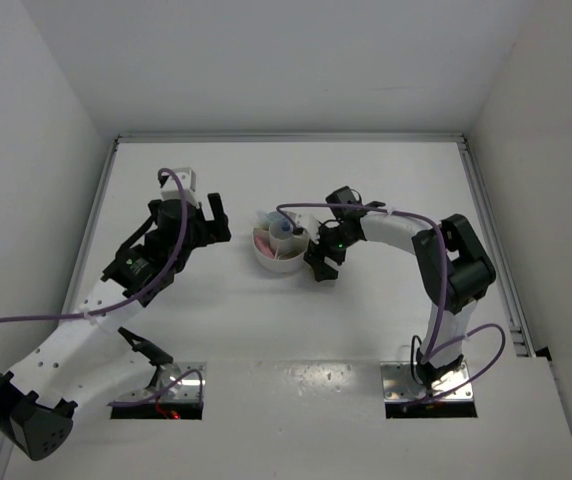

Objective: Sort the stationery into containers
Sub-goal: Pick up the stationery from the center of the board.

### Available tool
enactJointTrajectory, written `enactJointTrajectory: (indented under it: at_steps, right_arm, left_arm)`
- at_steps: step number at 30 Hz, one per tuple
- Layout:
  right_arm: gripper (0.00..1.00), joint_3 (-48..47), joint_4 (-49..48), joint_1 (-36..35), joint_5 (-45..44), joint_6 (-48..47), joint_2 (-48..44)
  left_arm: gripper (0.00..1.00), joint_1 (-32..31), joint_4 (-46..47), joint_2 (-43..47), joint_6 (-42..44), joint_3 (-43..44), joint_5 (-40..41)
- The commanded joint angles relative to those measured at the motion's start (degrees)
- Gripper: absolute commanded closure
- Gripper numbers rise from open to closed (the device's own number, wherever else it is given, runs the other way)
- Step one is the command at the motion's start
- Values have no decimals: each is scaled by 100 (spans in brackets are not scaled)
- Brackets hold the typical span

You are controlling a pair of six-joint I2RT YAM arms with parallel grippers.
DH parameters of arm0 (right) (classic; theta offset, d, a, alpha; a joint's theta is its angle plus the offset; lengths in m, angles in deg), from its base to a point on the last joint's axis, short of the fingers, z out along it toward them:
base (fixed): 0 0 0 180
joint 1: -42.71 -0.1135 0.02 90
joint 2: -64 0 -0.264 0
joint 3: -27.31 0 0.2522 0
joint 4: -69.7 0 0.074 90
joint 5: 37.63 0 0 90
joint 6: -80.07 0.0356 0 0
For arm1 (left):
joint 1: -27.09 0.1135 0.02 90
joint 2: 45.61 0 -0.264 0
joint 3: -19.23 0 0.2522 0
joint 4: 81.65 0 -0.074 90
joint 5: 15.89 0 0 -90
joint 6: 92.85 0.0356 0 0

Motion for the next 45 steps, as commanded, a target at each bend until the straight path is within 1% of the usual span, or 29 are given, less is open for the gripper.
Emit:
enactJointTrajectory:
  at_steps: [1, 6, 7, 10, 11, 13, 18, 25, 29, 32, 33, 34, 36, 37, 39, 41, 44, 45]
  right_arm:
    - [17, -258, 165, -44, 192, -37, 27]
    - [17, -118, 166, -44, 139, -98, 27]
    - [17, -39, 166, -44, 78, -281, -52]
    - [22, 31, 332, -44, -1, -414, -210]
    - [26, 93, 394, -44, -1, -415, -289]
    - [27, 198, 395, -96, -115, -415, -290]
    - [37, 199, 631, -150, -230, -415, -229]
    - [43, 375, 632, -431, -458, -415, -228]
    - [43, 681, 632, -571, -510, -354, -359]
    - [49, 822, 421, -624, -826, -231, -439]
    - [51, 823, 421, -624, -827, -230, -439]
    - [57, 884, 360, -624, -975, -143, -439]
    - [61, 884, 359, -676, -1055, -81, -378]
    - [66, 945, 298, -677, -1169, 15, -308]
    - [71, 946, 245, -677, -1345, 156, -238]
    - [80, 946, 245, -729, -1530, 236, -150]
    - [92, 893, 245, -730, -1583, 315, -87]
    - [93, 945, 184, -730, -1583, 367, -87]
  left_arm:
    - [0, 79, 238, 9, 63, -22, -91]
    - [0, 79, 239, 9, 115, -22, -91]
    - [0, 79, 239, 9, 116, -22, -91]
    - [0, 79, 239, 9, 116, -22, -91]
    - [0, 79, 239, 9, 116, -22, -91]
    - [0, 79, 239, 9, 116, -22, -91]
    - [0, 132, 239, 9, 116, -22, -153]
    - [0, 132, 239, 9, 116, -22, -153]
    - [0, 132, 239, 9, 116, -22, -153]
    - [0, 132, 239, 9, 116, -22, -153]
    - [0, 132, 239, 9, 116, -22, -153]
    - [0, 132, 239, 9, 116, -22, -153]
    - [0, 132, 239, 9, 116, -22, -153]
    - [0, 132, 239, 9, 116, -22, -153]
    - [0, 132, 239, 9, 116, -22, -153]
    - [0, 132, 239, 9, 116, -22, -153]
    - [0, 132, 239, 9, 116, -75, -153]
    - [0, 132, 239, 9, 116, -75, -153]
